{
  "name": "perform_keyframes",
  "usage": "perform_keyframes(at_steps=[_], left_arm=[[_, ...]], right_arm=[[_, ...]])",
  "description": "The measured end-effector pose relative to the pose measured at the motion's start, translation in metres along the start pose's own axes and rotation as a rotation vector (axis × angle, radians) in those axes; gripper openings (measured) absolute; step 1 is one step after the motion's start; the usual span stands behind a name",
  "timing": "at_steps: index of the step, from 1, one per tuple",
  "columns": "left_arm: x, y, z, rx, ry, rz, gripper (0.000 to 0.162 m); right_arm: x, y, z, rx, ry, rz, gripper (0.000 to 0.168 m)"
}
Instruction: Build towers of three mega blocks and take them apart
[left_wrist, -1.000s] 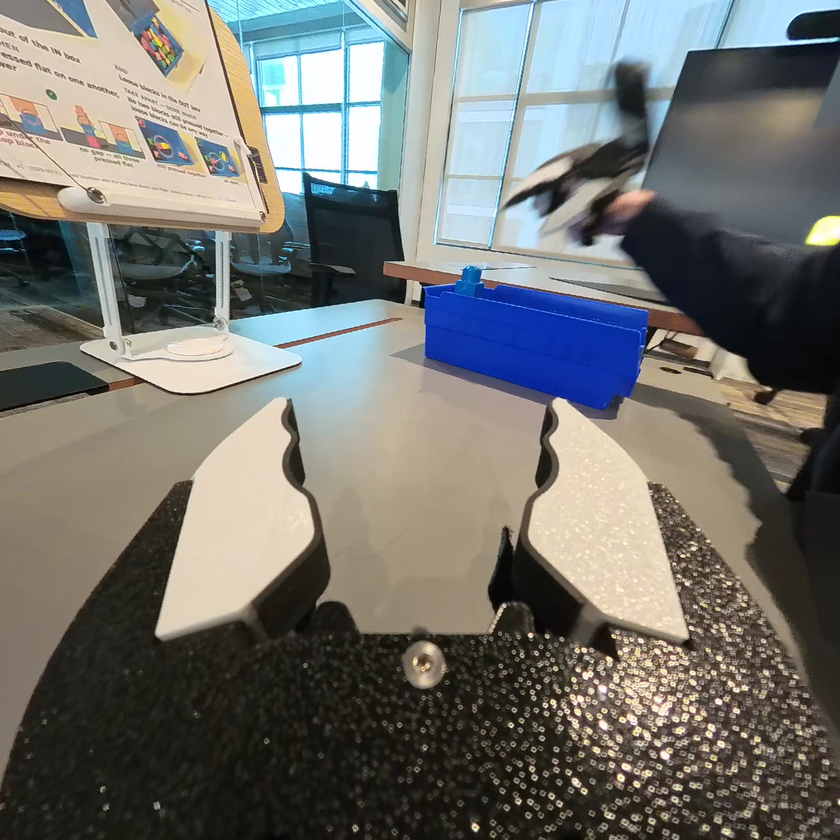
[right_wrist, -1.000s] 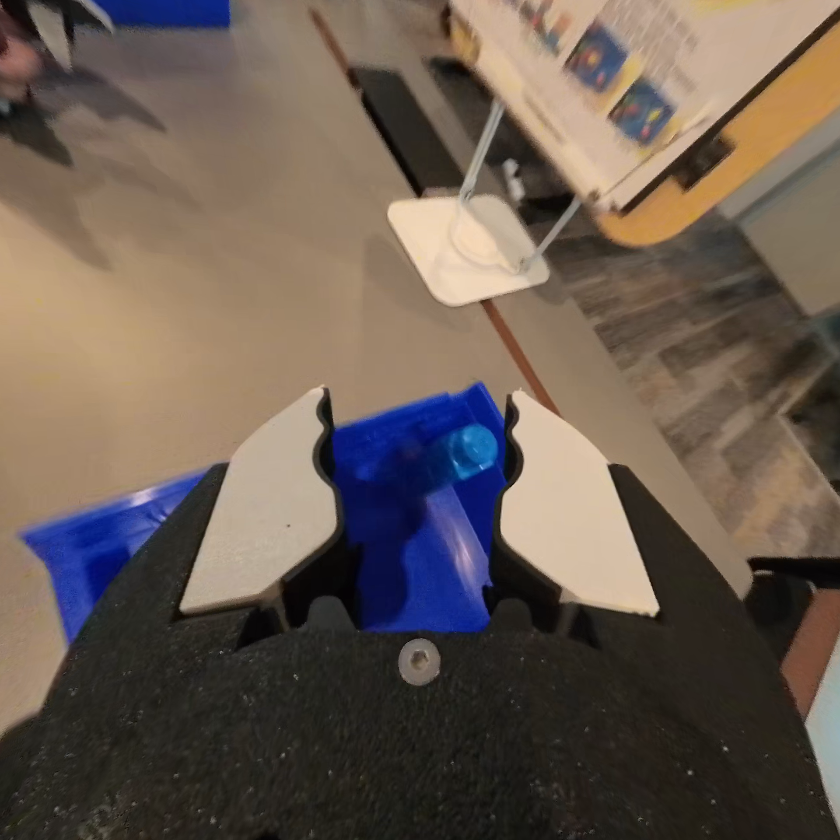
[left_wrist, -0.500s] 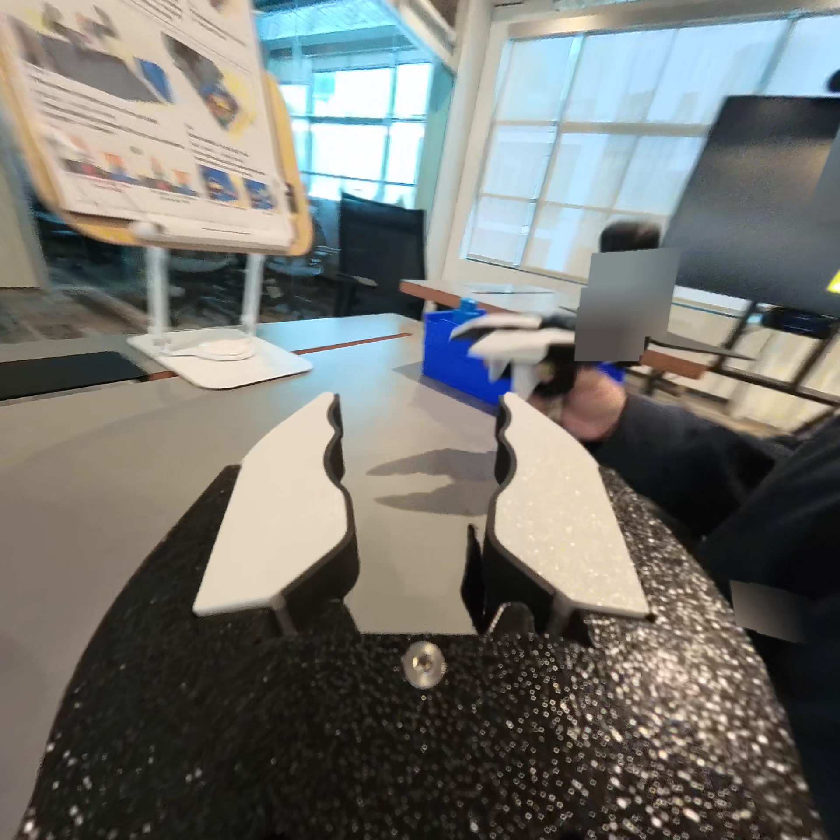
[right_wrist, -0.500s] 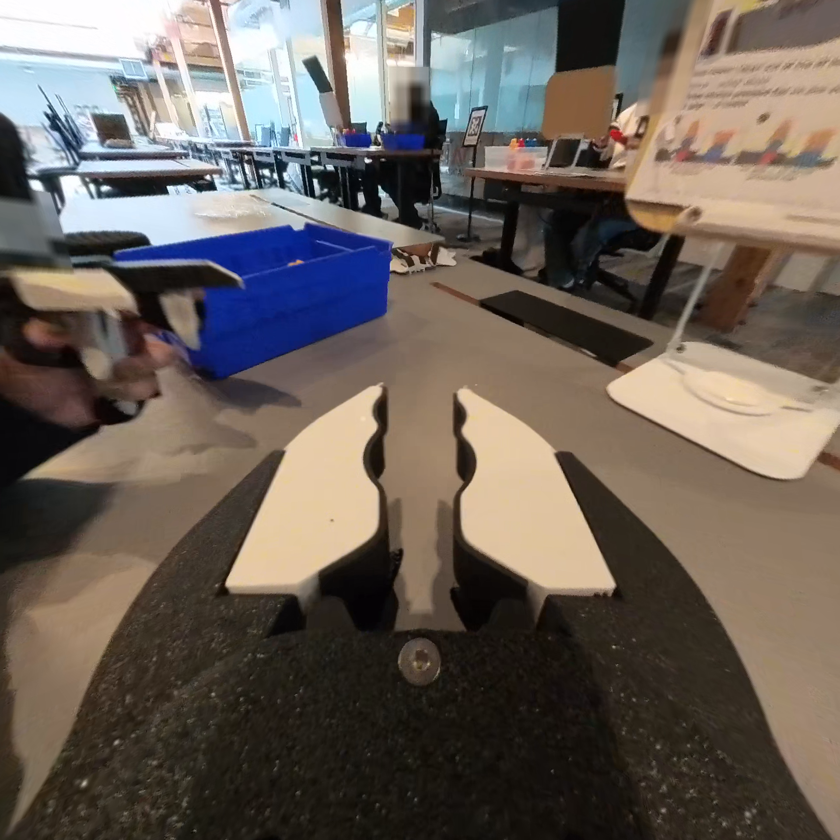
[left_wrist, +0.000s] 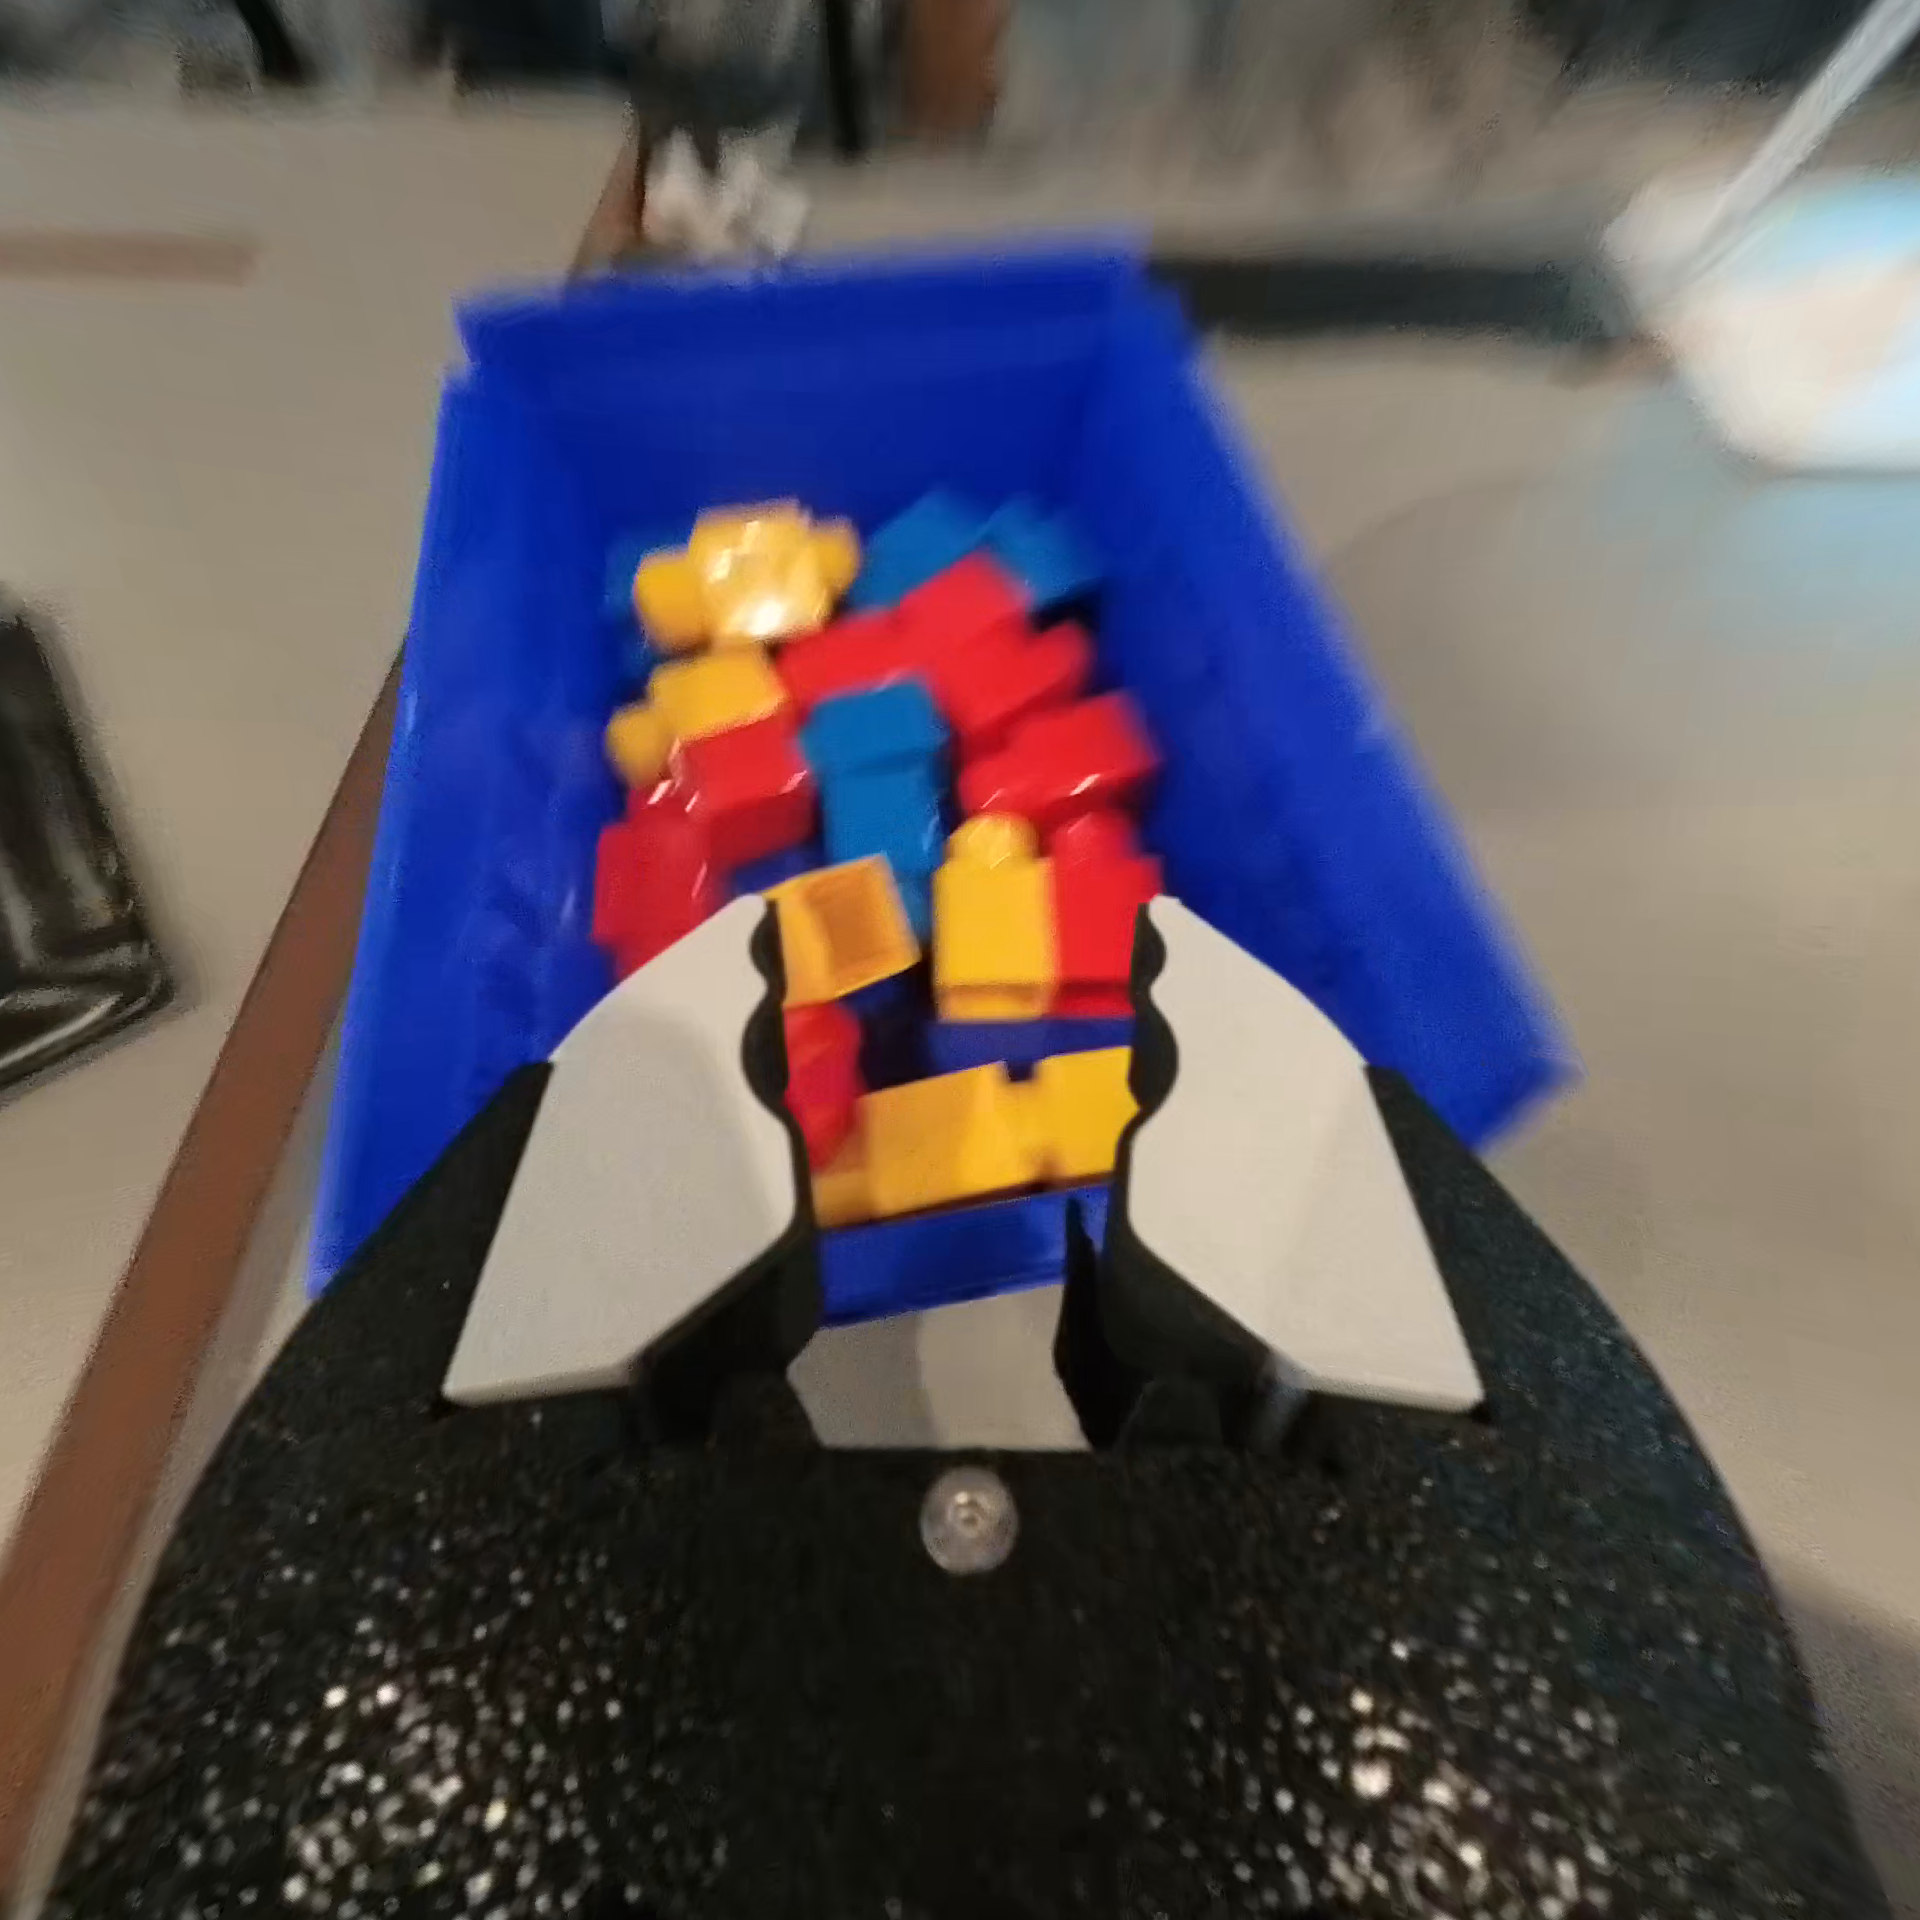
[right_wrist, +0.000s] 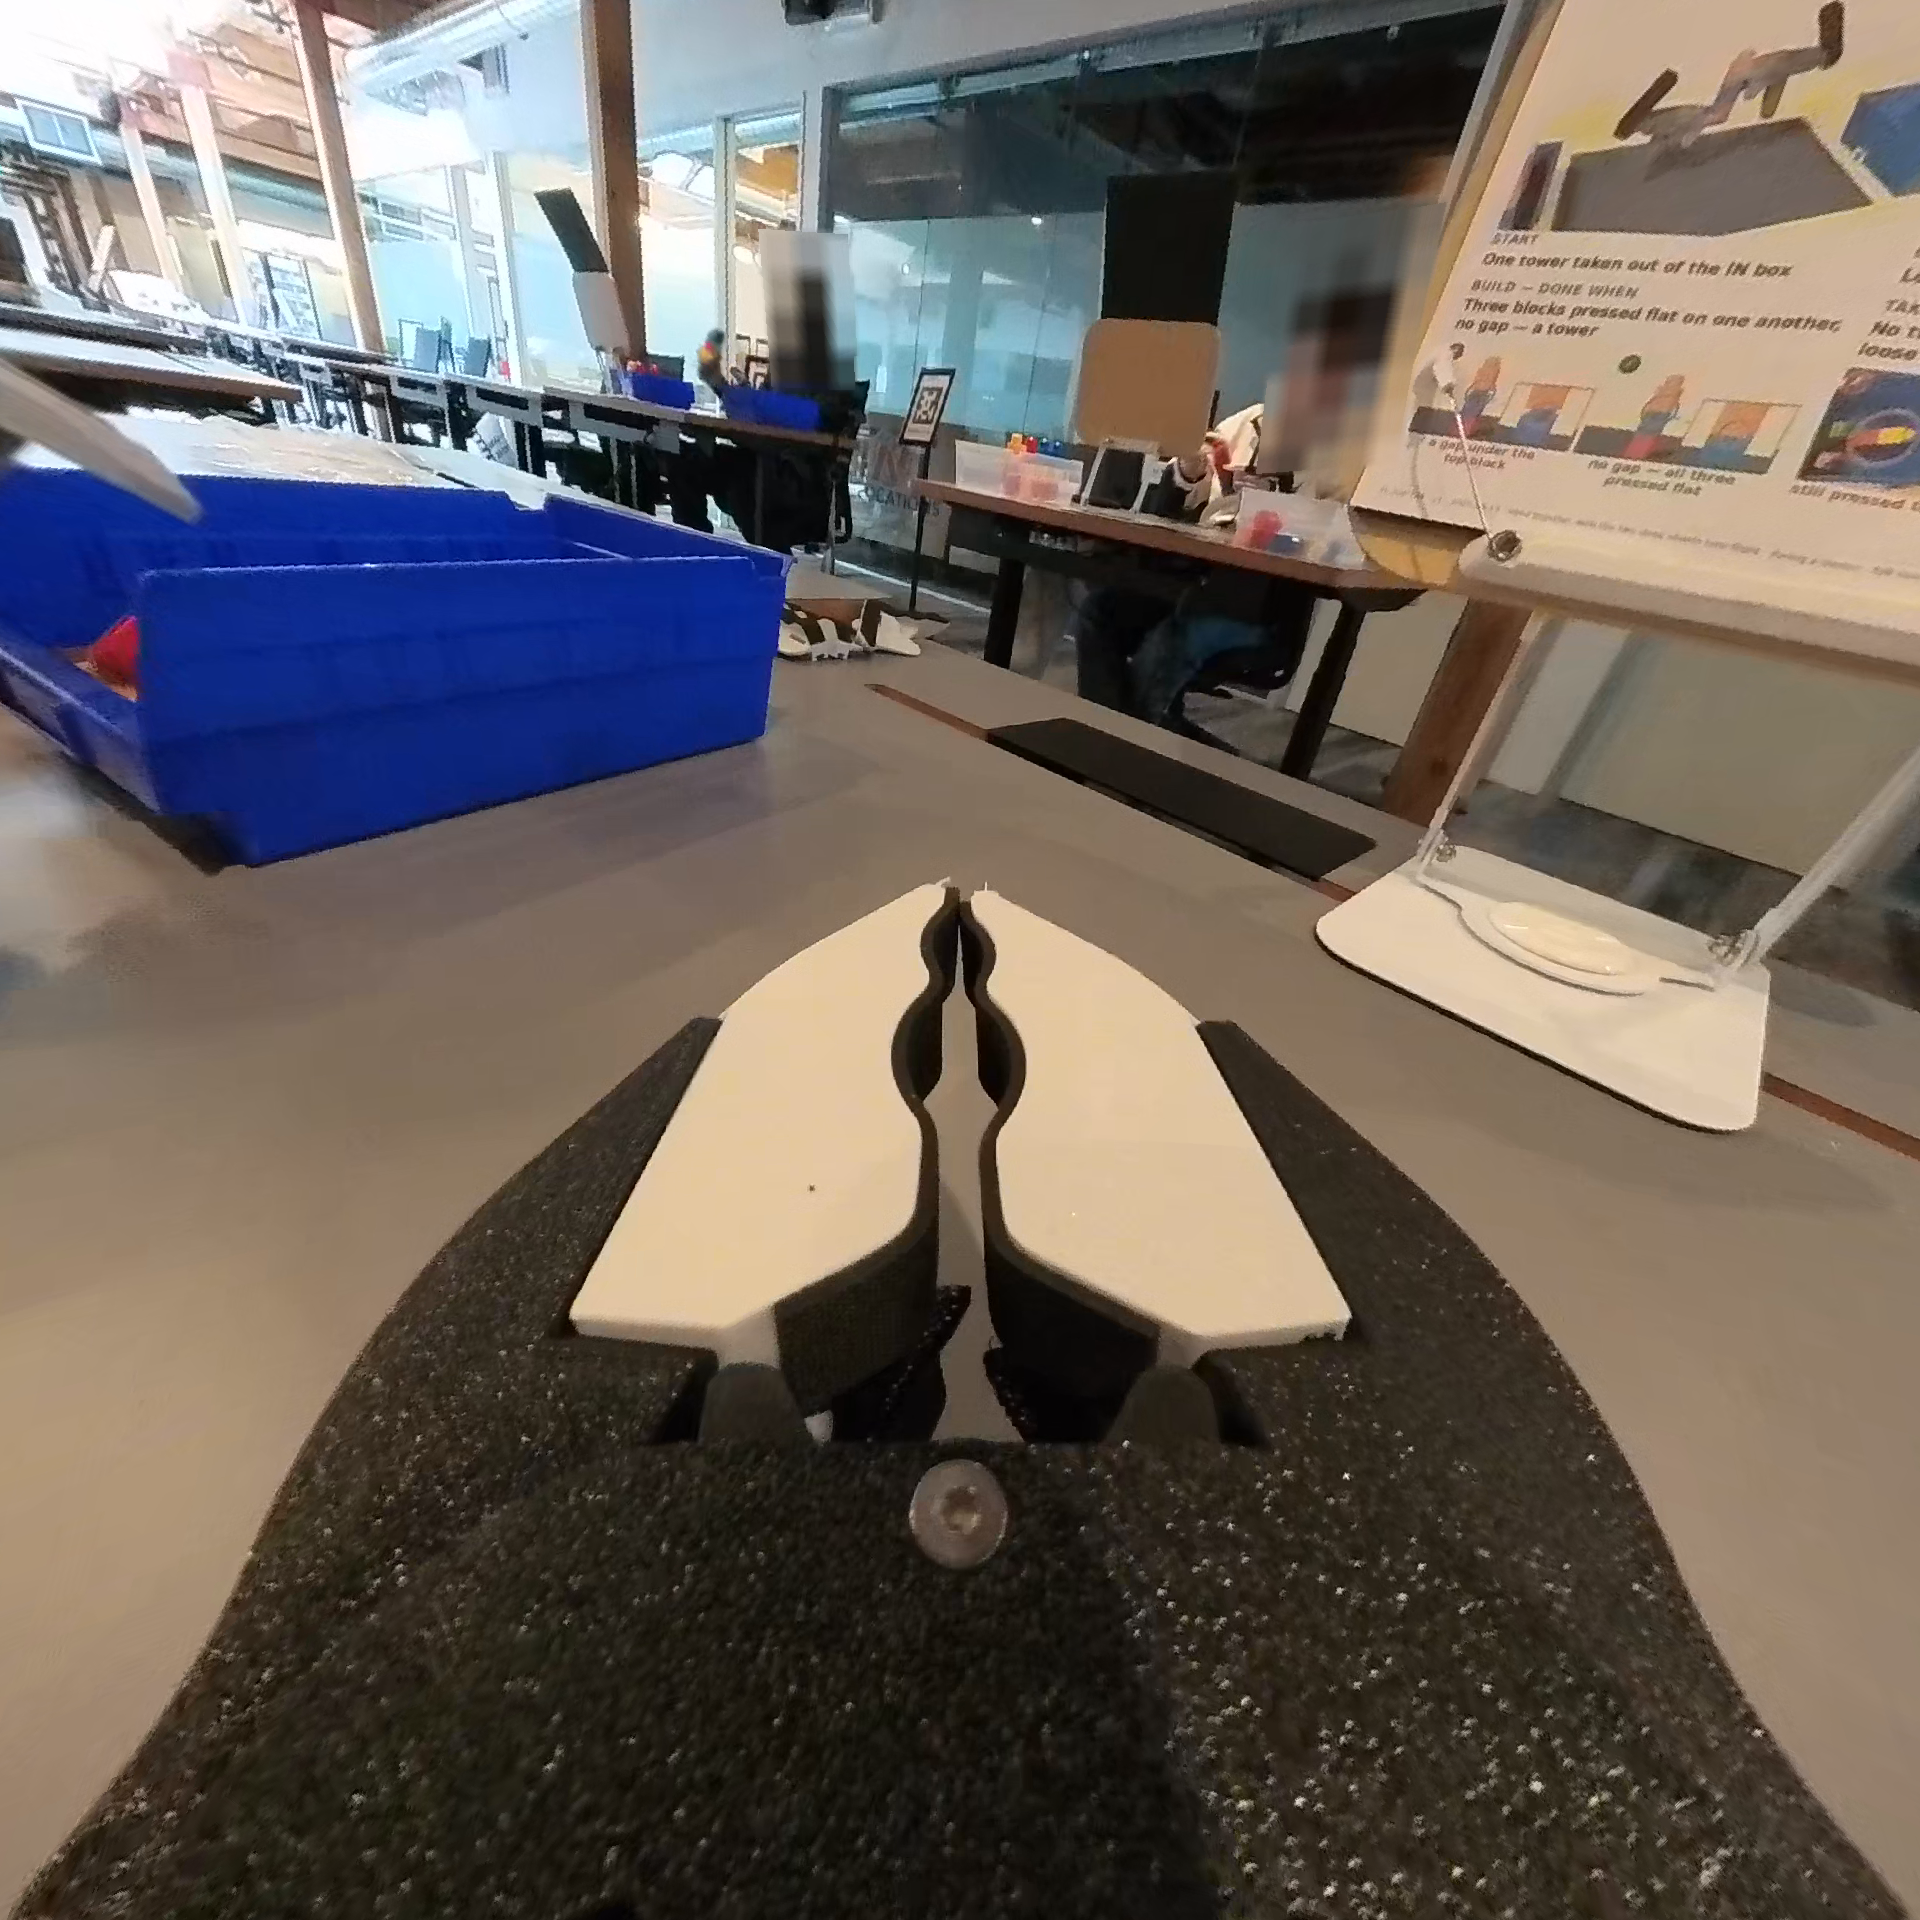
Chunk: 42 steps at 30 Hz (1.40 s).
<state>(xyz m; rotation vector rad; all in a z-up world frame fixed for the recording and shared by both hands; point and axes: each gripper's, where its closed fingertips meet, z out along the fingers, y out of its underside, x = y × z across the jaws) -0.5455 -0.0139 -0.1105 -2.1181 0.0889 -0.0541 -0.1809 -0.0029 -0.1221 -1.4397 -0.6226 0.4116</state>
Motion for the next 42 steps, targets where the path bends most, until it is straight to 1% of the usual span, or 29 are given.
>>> perform_keyframes(at_steps=[1,3,5,8,13,18,21,25,28,30,32,34,36,37,39,41,42], left_arm=[[-0.008,0.006,0.009,-0.068,-0.032,0.004,0.061],[-0.022,0.019,0.024,-0.192,-0.094,0.011,0.055],[-0.032,0.025,0.036,-0.266,-0.140,0.010,0.049],[-0.040,0.030,0.048,-0.345,-0.185,0.006,0.043],[-0.053,0.039,0.056,-0.466,-0.268,0.031,0.041],[-0.055,0.057,0.061,-0.575,-0.284,0.072,0.023],[-0.057,0.058,0.064,-0.571,-0.289,0.101,0.004],[-0.061,0.042,0.060,-0.484,-0.329,0.150,0.003],[-0.053,0.016,0.047,-0.366,-0.342,0.173,0.002],[-0.033,-0.010,0.031,-0.244,-0.326,0.207,0.002],[0.003,-0.039,0.014,-0.099,-0.269,0.263,0.003],[0.053,-0.062,-0.002,0.028,-0.167,0.338,0.002],[0.113,-0.071,-0.012,0.110,-0.003,0.410,0.002],[0.143,-0.069,-0.013,0.120,0.088,0.438,0.002],[0.194,-0.052,-0.006,0.088,0.254,0.489,0.002],[0.229,-0.024,0.013,0.029,0.362,0.521,0.002],[0.240,-0.011,0.024,0.004,0.391,0.531,0.002]], right_arm=[[0.000,0.000,0.000,0.002,-0.001,0.003,0.000],[0.000,-0.001,-0.001,0.012,-0.007,0.011,0.000],[0.001,-0.002,-0.002,0.023,-0.014,0.020,0.000],[0.002,-0.004,-0.004,0.043,-0.018,0.035,0.000],[0.003,-0.006,-0.006,0.059,-0.030,0.064,0.000],[0.006,-0.008,-0.008,0.077,-0.029,0.092,0.000],[0.006,-0.009,-0.010,0.084,-0.027,0.104,0.000],[0.008,-0.011,-0.012,0.097,-0.019,0.110,0.000],[0.010,-0.012,-0.015,0.111,-0.001,0.113,0.000],[0.014,-0.013,-0.017,0.123,0.023,0.116,0.000],[0.018,-0.014,-0.020,0.135,0.045,0.120,0.000],[0.021,-0.015,-0.021,0.146,0.061,0.124,0.000],[0.023,-0.016,-0.023,0.155,0.074,0.123,0.000],[0.024,-0.016,-0.023,0.158,0.078,0.122,0.000],[0.024,-0.016,-0.024,0.162,0.081,0.117,0.000],[0.023,-0.017,-0.024,0.163,0.078,0.109,0.000],[0.022,-0.017,-0.024,0.163,0.075,0.103,0.000]])
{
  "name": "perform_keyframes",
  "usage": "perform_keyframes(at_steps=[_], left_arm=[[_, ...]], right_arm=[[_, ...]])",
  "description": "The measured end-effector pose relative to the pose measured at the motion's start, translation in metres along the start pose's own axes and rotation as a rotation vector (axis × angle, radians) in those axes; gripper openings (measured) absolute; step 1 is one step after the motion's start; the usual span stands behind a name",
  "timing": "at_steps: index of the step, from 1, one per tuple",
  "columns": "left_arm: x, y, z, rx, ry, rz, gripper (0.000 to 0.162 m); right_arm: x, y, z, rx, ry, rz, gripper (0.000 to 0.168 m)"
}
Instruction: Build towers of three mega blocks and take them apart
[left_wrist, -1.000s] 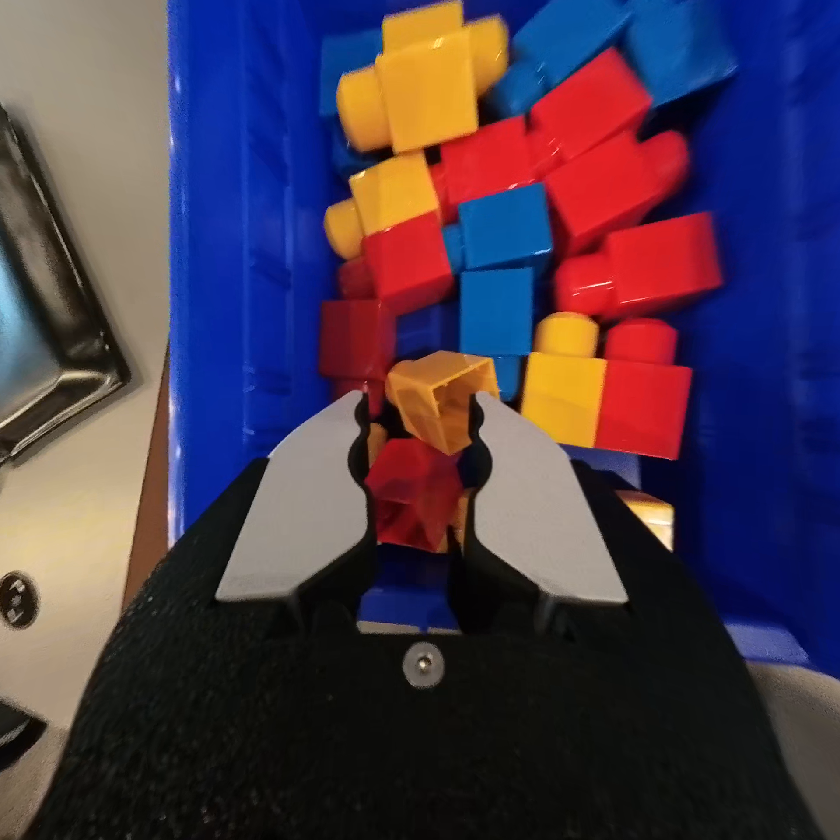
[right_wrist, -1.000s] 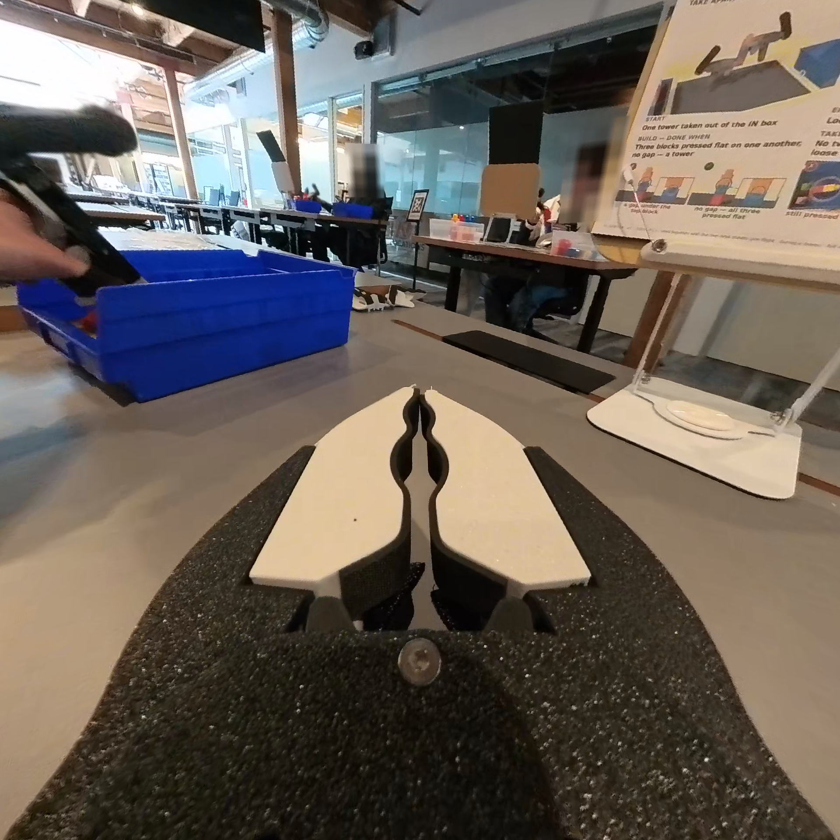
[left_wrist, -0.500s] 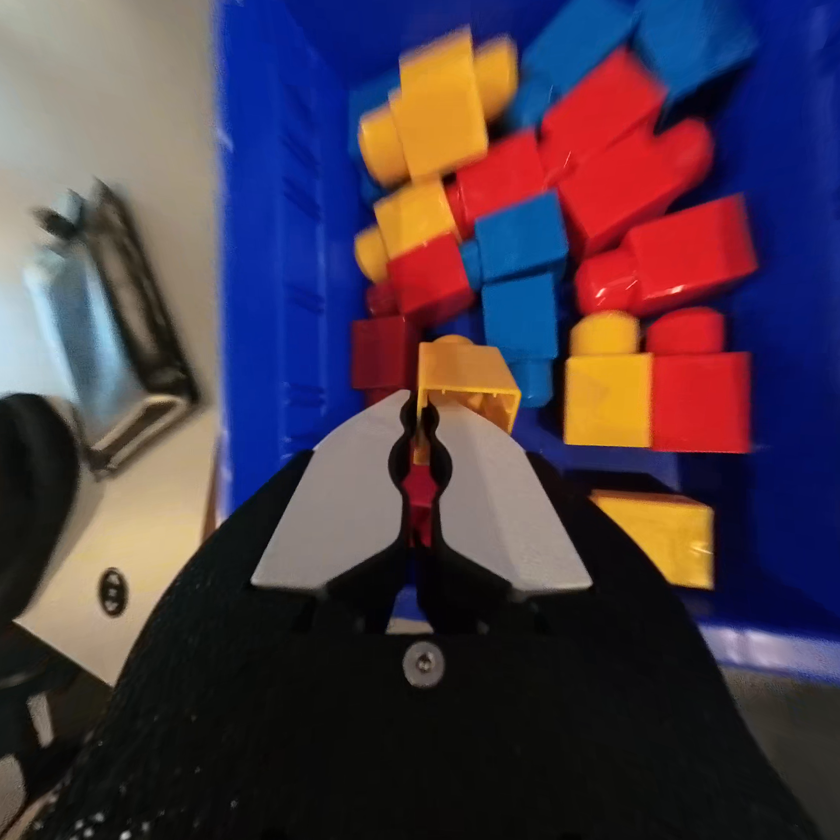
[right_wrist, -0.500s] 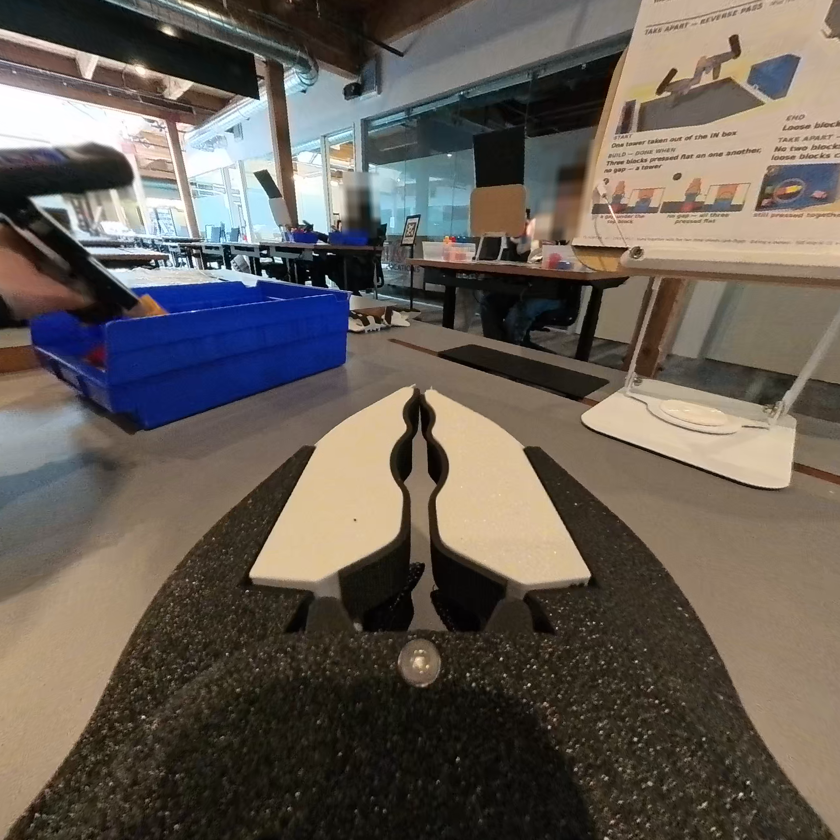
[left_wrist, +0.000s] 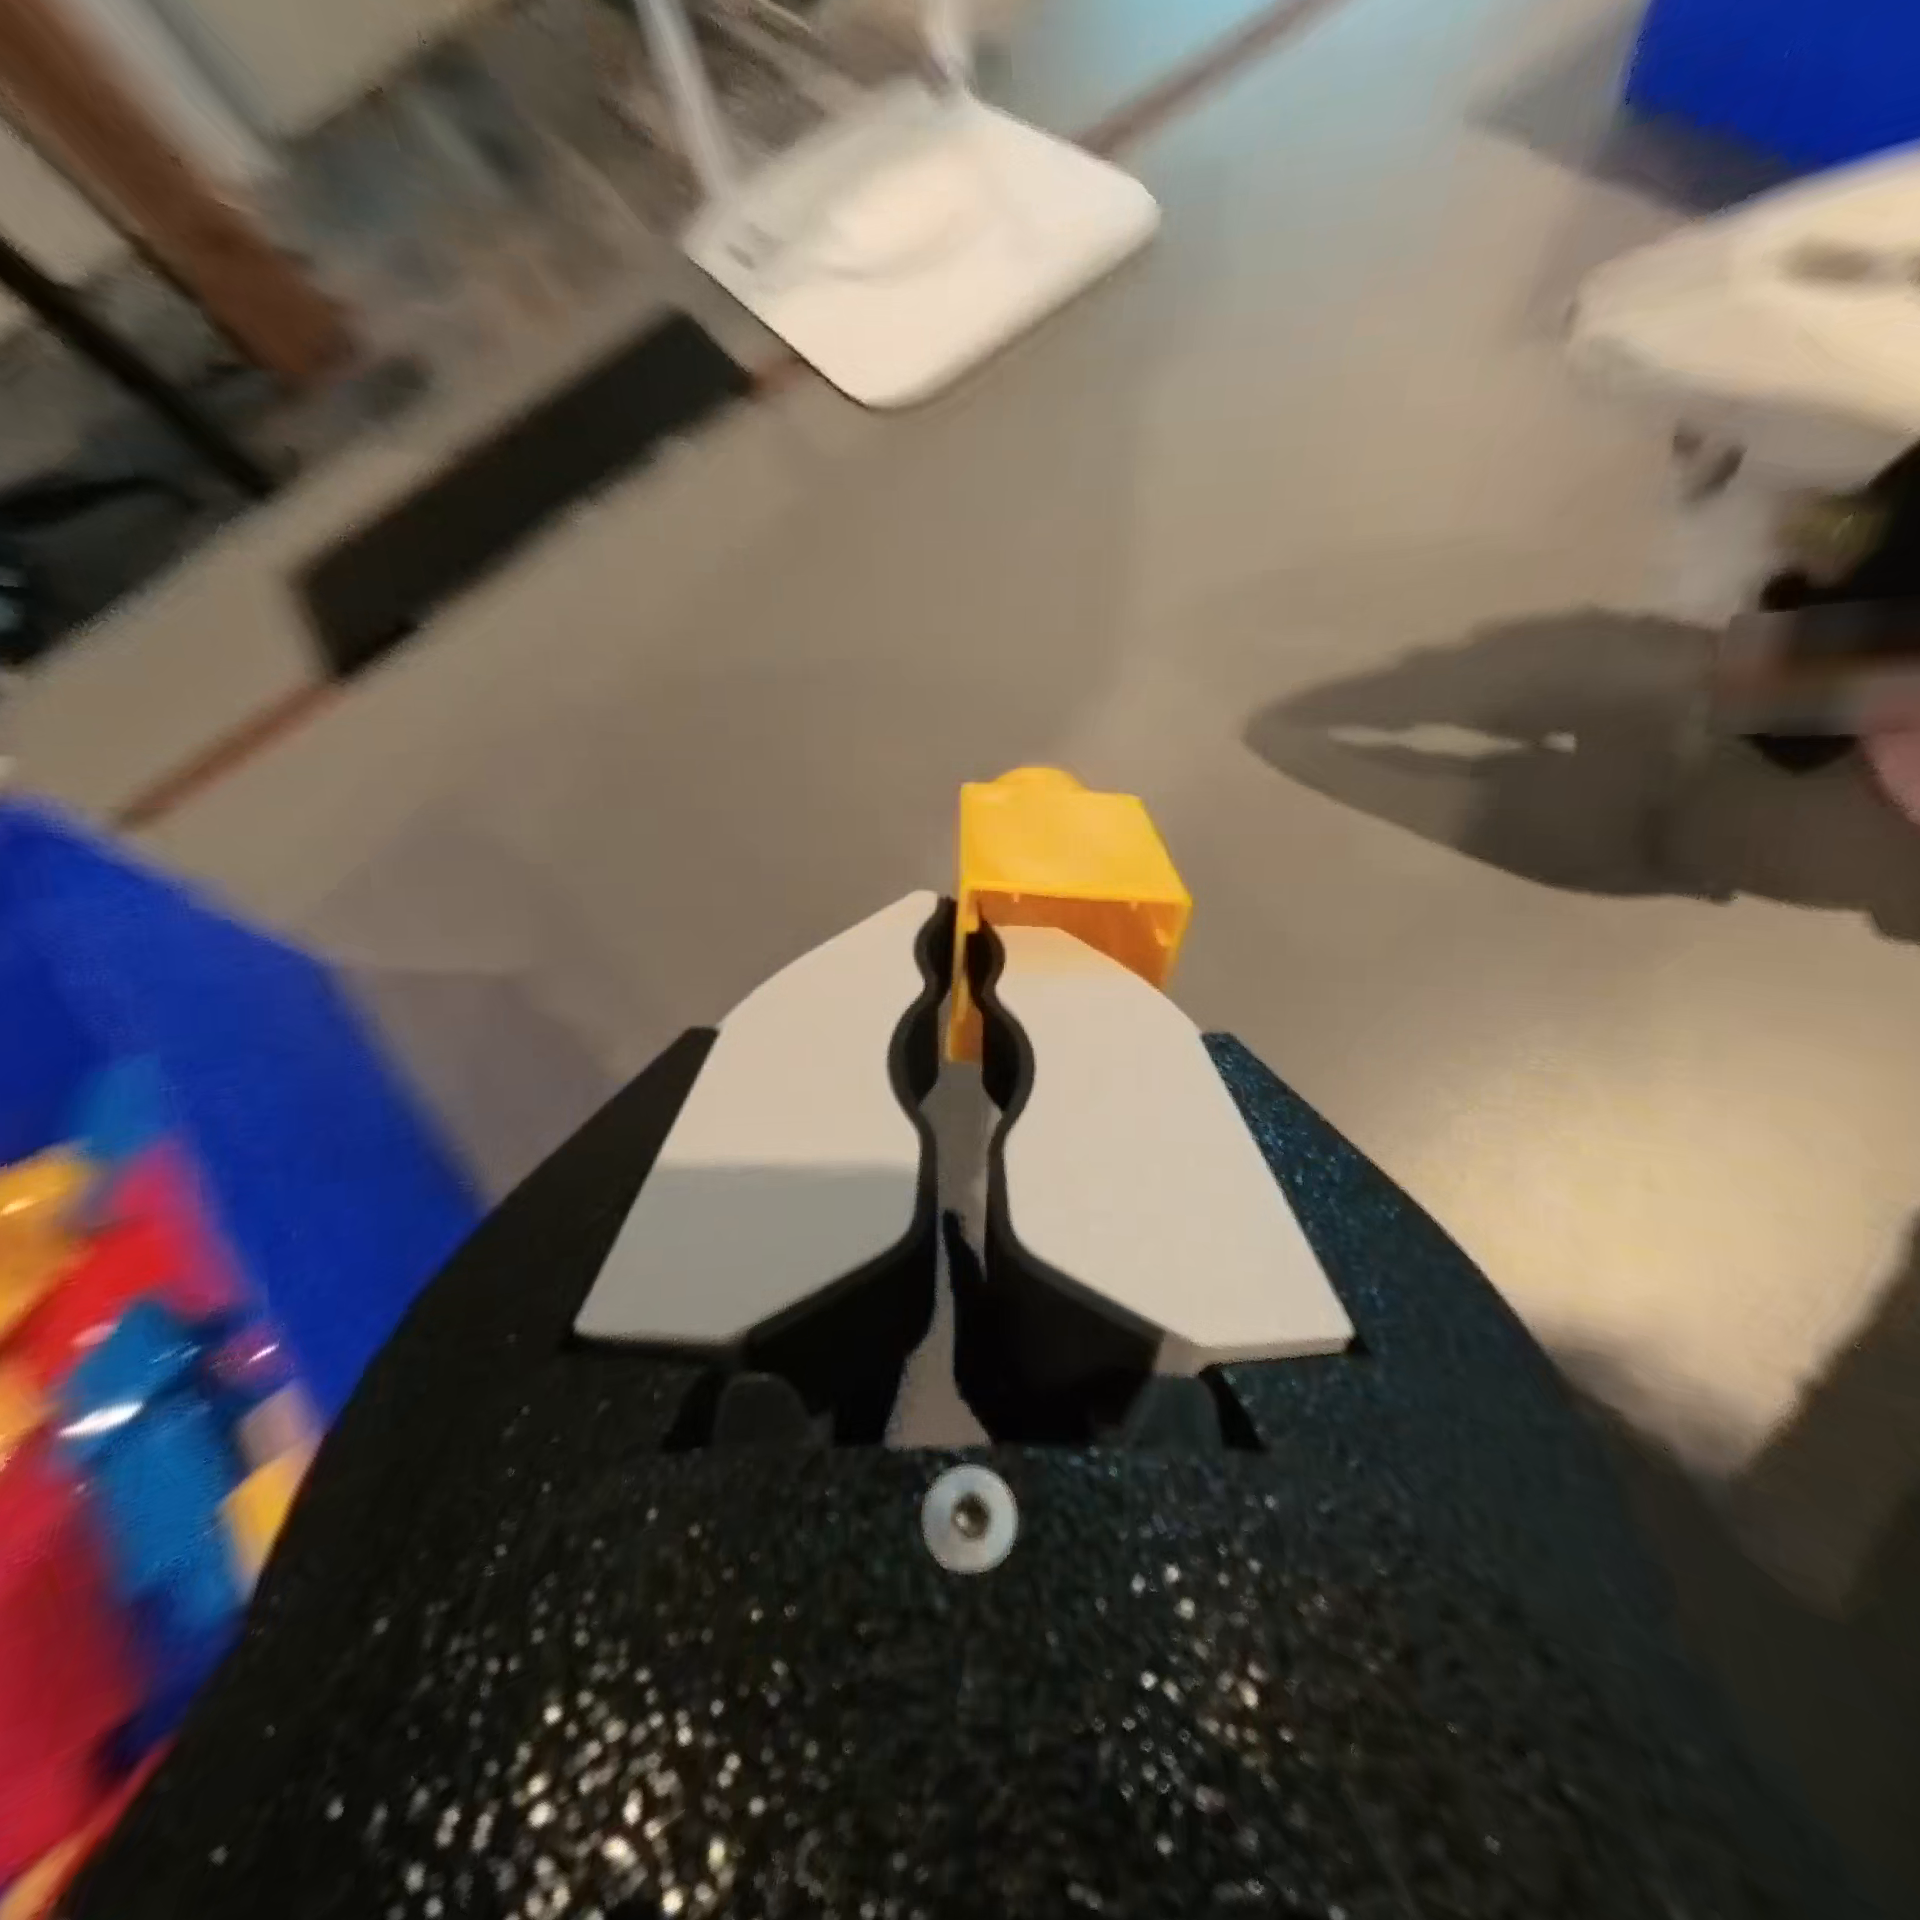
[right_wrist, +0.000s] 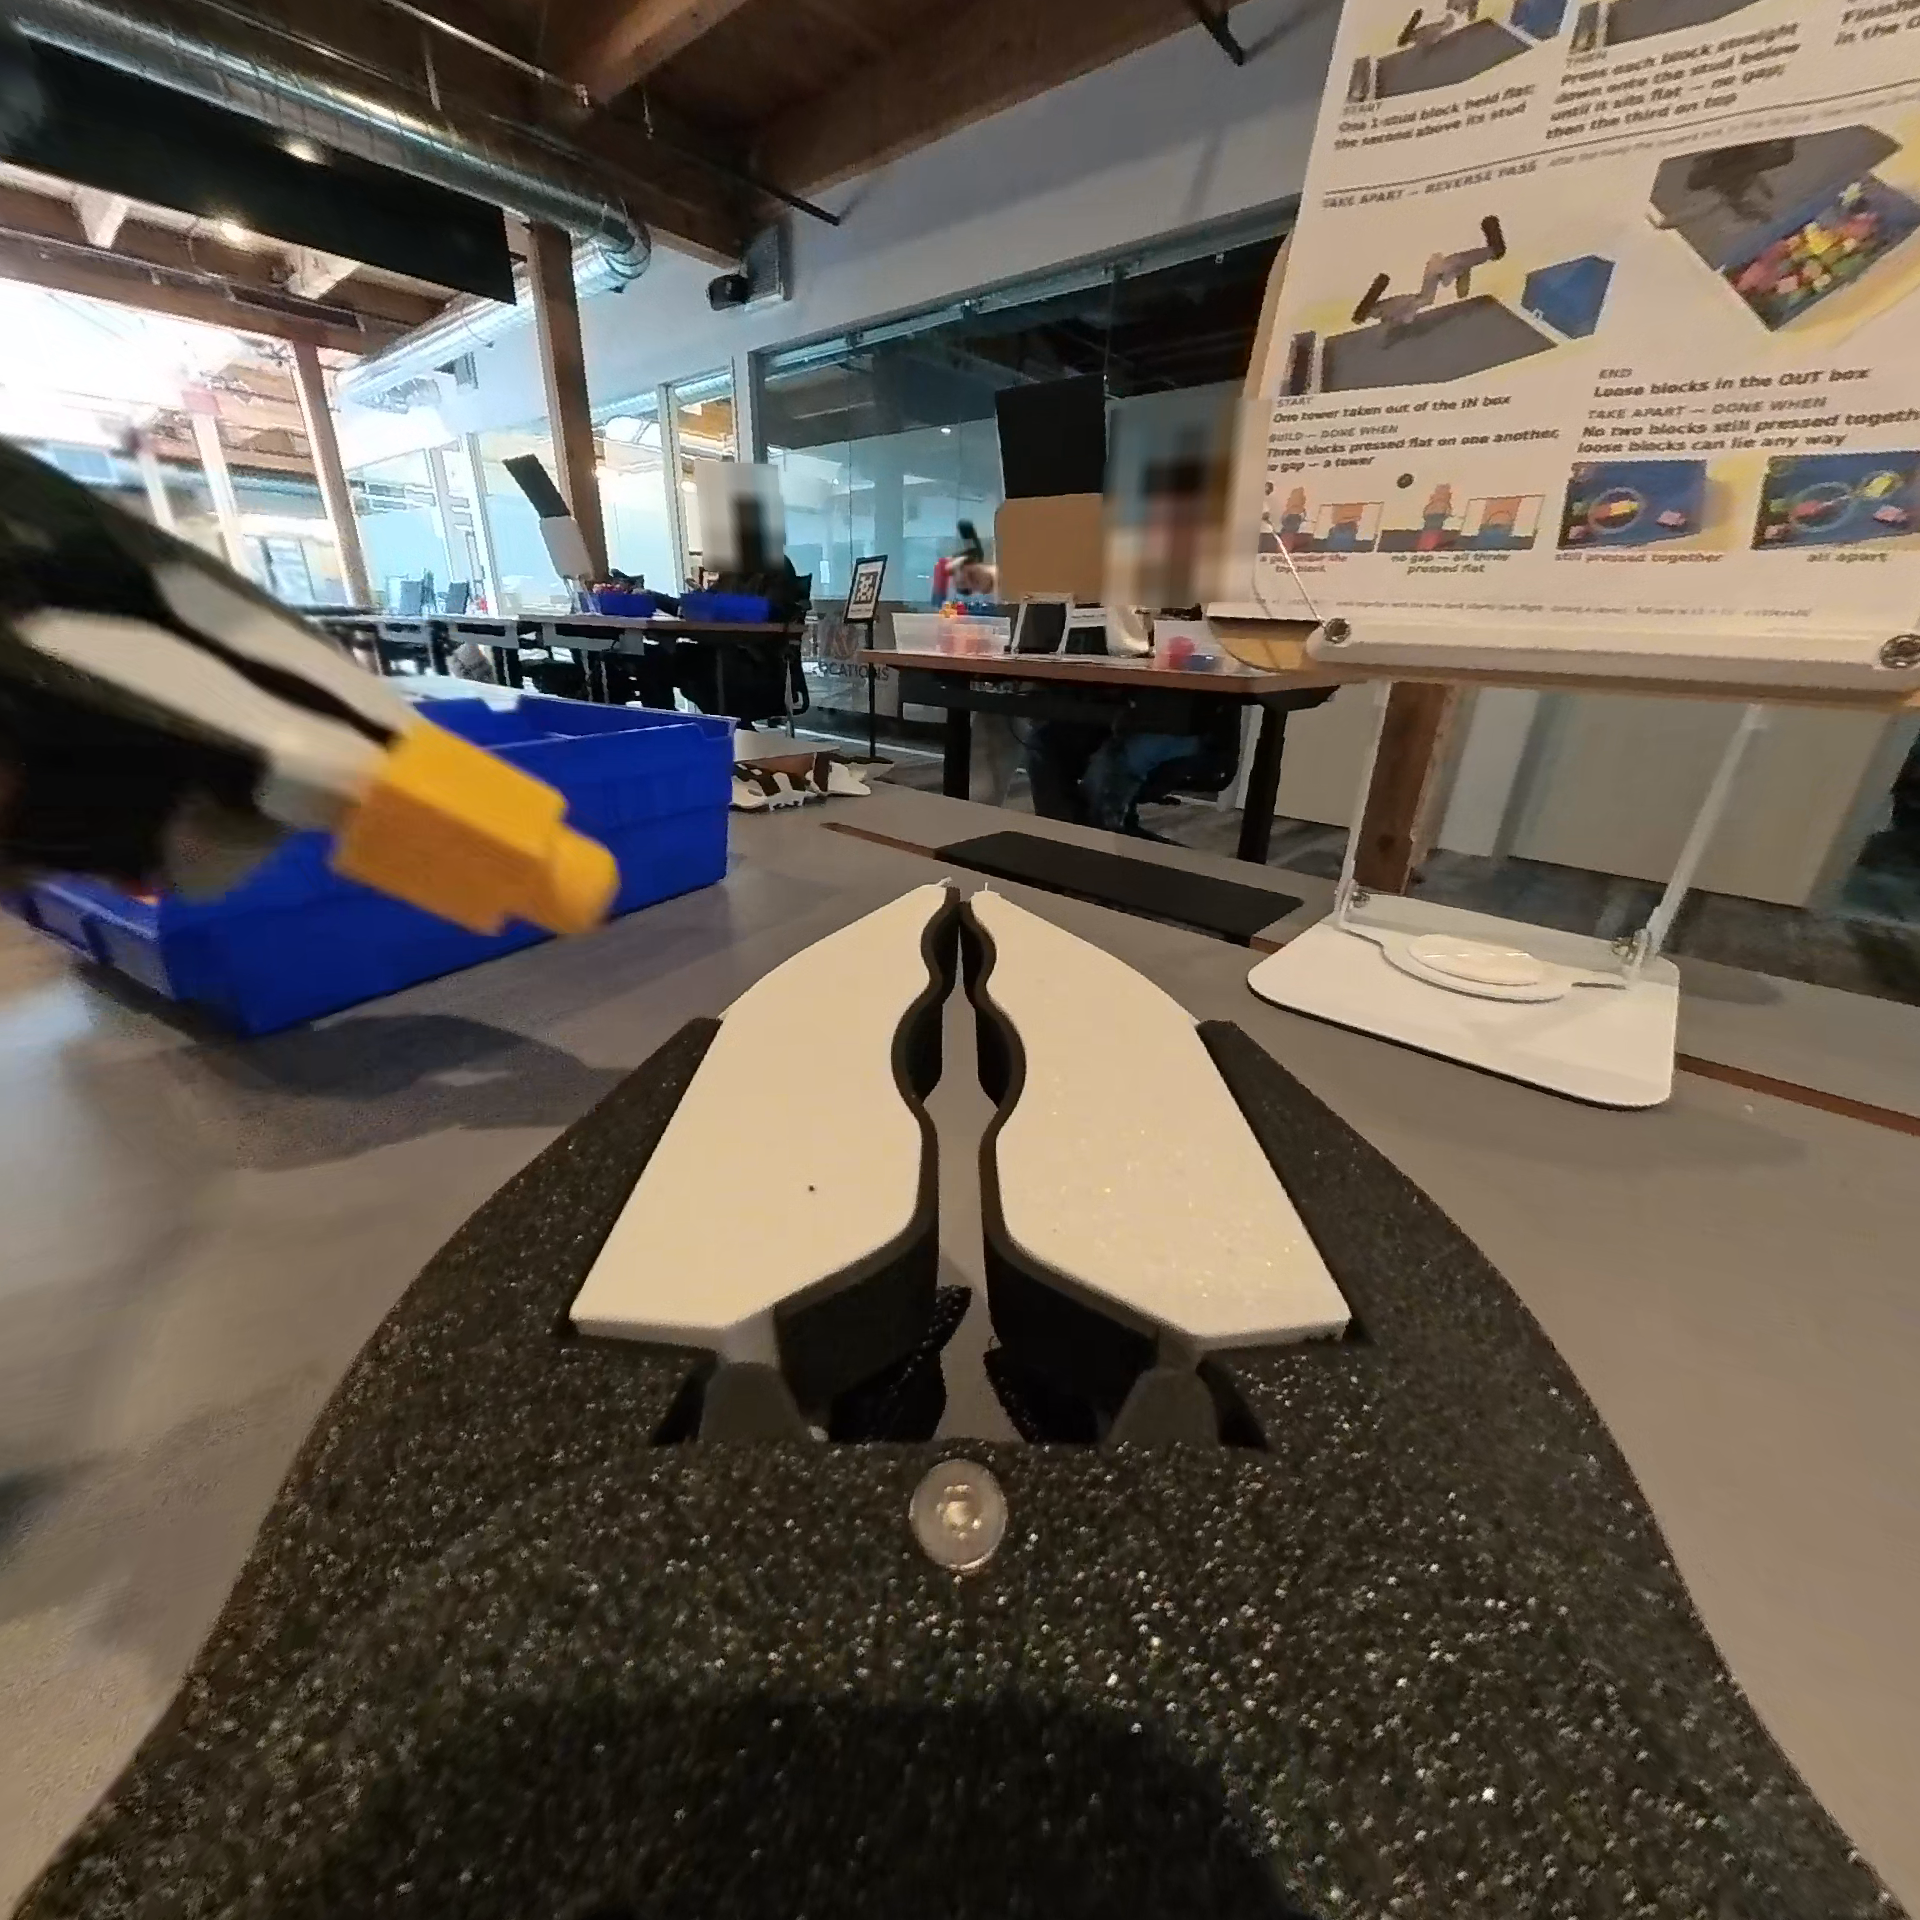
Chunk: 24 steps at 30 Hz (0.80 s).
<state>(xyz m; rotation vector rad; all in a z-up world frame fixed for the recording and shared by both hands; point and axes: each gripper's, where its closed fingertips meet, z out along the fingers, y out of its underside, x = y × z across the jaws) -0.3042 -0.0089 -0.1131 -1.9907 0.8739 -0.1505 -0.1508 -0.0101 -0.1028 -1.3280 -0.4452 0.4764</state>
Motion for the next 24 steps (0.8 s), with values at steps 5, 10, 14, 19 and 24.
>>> perform_keyframes(at_steps=[5,10,14,19,24], left_arm=[[0.025,0.028,0.048,-0.017,0.040,-0.014,0.002],[0.027,0.047,0.067,-0.064,0.059,-0.055,0.002],[0.032,0.057,0.072,-0.089,0.091,-0.059,0.003],[0.033,0.059,0.072,-0.079,0.107,-0.076,0.031],[0.027,0.047,0.055,-0.009,0.103,-0.094,0.053]], right_arm=[[-0.002,0.000,-0.002,0.001,-0.001,-0.028,0.000],[-0.002,0.000,-0.002,0.000,0.000,-0.032,0.000],[-0.003,0.000,-0.001,-0.003,-0.002,-0.039,0.000],[-0.003,0.000,-0.001,-0.003,-0.003,-0.048,0.000],[-0.002,0.000,-0.001,0.003,0.003,-0.047,0.000]])
